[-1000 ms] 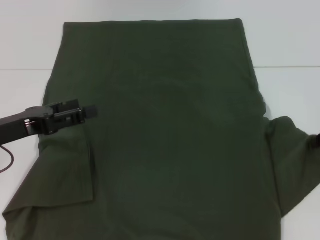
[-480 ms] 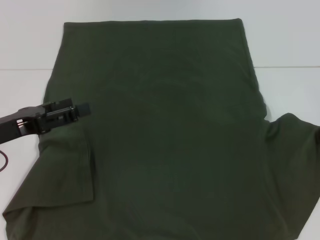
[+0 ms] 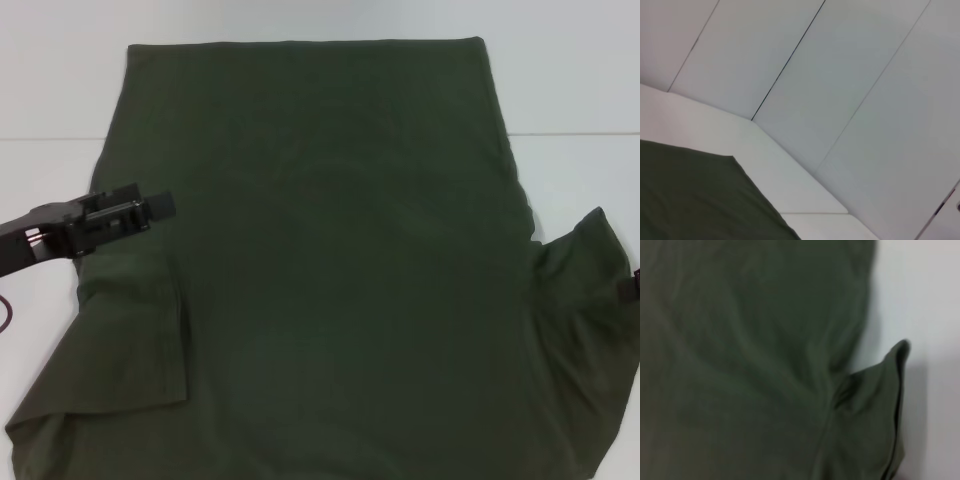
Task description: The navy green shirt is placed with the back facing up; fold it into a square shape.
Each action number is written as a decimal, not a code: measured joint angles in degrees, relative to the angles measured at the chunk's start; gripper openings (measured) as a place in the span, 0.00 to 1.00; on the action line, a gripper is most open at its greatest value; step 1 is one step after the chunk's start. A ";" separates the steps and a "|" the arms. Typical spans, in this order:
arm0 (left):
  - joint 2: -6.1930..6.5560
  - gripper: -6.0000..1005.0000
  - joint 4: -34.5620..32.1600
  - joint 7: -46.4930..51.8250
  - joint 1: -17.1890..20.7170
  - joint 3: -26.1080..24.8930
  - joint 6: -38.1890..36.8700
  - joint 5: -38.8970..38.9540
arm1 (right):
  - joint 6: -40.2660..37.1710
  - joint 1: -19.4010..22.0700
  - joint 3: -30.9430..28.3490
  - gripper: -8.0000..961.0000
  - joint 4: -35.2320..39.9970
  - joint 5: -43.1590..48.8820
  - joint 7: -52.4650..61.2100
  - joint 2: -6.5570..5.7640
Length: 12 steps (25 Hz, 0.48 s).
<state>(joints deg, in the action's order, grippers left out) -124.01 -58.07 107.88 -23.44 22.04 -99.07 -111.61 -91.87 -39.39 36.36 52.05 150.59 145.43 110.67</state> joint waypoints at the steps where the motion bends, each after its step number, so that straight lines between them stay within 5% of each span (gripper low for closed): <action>1: 0.00 0.88 0.04 0.02 -0.02 0.00 0.00 0.19 | -1.01 -0.33 -0.06 0.02 0.49 -0.26 0.03 0.09; 12: 0.00 0.88 0.20 0.05 -0.07 -1.72 0.28 0.95 | 0.27 -7.85 0.57 0.02 -4.86 -4.37 0.92 2.27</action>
<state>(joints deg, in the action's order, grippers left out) -124.01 -57.87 107.93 -23.51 20.32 -98.79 -110.66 -91.59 -47.23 36.93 47.19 146.22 146.35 112.94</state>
